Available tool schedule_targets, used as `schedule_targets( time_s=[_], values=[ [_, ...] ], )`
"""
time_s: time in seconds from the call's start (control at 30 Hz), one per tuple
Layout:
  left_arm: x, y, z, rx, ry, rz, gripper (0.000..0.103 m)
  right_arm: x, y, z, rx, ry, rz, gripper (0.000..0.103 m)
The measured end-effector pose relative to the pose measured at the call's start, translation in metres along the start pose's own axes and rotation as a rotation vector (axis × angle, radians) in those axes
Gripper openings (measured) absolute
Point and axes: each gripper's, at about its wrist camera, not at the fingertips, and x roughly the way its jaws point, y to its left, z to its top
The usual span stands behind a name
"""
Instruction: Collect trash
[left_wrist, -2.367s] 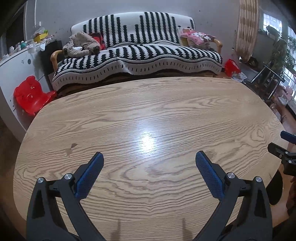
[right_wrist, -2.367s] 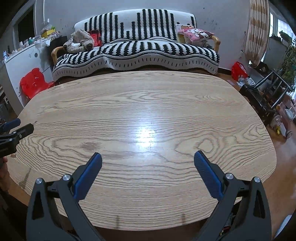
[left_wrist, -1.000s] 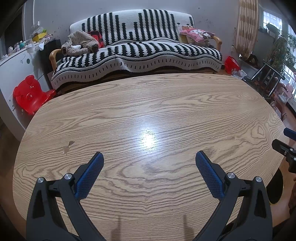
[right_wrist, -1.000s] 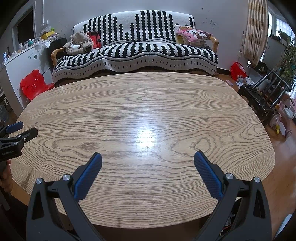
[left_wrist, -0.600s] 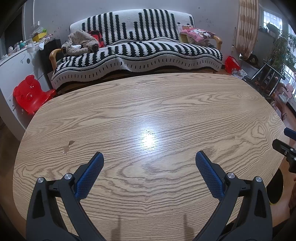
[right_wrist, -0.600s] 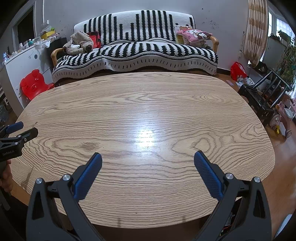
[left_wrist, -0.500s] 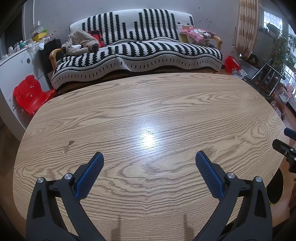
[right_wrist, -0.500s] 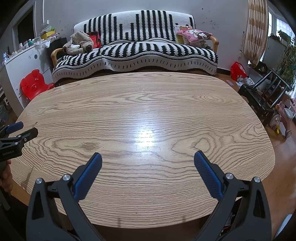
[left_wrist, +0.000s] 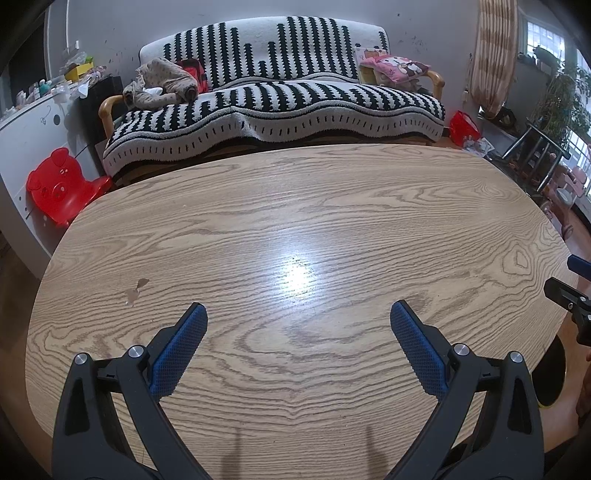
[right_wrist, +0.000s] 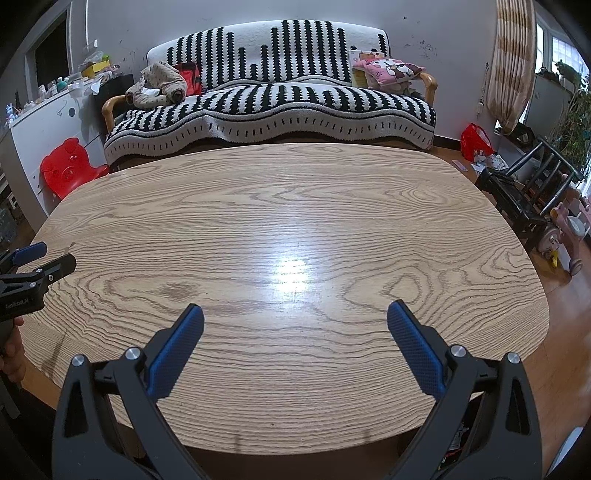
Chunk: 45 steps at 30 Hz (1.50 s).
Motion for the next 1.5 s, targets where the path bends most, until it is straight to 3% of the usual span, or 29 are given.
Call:
schedule_targets(
  time_s=[1.0,1.5],
  values=[
    [0.000,0.004,-0.005,-0.014,0.014,-0.005,0.096,0.000,0.000,-0.001,-0.006,0.003,-0.001,0.096],
    [-0.009,-0.002,-0.005,0.009,-0.014,0.036,0.096,0.000,0.000,-0.002,-0.009,0.003,-0.001,0.096]
  ],
)
